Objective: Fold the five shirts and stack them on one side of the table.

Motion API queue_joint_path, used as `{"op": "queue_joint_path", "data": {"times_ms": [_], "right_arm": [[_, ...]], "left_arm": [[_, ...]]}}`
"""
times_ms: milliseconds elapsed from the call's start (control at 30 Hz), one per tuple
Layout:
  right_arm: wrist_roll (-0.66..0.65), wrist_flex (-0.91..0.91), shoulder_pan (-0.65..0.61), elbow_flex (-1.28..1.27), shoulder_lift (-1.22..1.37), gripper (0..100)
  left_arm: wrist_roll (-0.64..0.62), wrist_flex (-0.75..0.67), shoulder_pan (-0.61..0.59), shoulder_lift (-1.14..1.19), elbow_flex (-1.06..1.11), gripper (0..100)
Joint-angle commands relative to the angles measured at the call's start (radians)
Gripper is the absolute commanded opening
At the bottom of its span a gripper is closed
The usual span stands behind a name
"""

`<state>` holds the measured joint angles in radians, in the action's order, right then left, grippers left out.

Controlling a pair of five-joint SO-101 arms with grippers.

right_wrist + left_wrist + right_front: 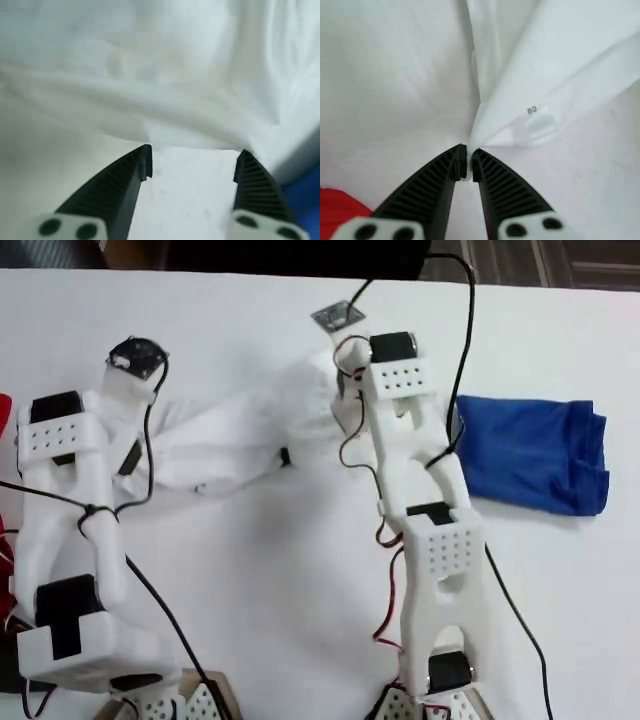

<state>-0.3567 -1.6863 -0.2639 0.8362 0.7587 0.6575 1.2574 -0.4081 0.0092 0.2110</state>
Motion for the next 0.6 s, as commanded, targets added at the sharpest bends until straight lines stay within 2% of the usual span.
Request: {"op": "queue_joint_path", "data": {"times_ms": [0, 367, 567], "right_arm": [[0.003, -0.024, 0.019, 0.012, -0.018, 26.5], [0.005, 0.001, -0.031, -0.479, -0.266, 26.5], [0.005, 0.016, -0.039, -0.531, -0.358, 26.5]], "left_arm": [[-0.006, -0.003, -0.009, -0.009, -0.047, 2], [-0.005, -0.003, -0.009, -0.009, -0.047, 2], [-0.005, -0.003, -0.008, -0.009, -0.045, 2]]}}
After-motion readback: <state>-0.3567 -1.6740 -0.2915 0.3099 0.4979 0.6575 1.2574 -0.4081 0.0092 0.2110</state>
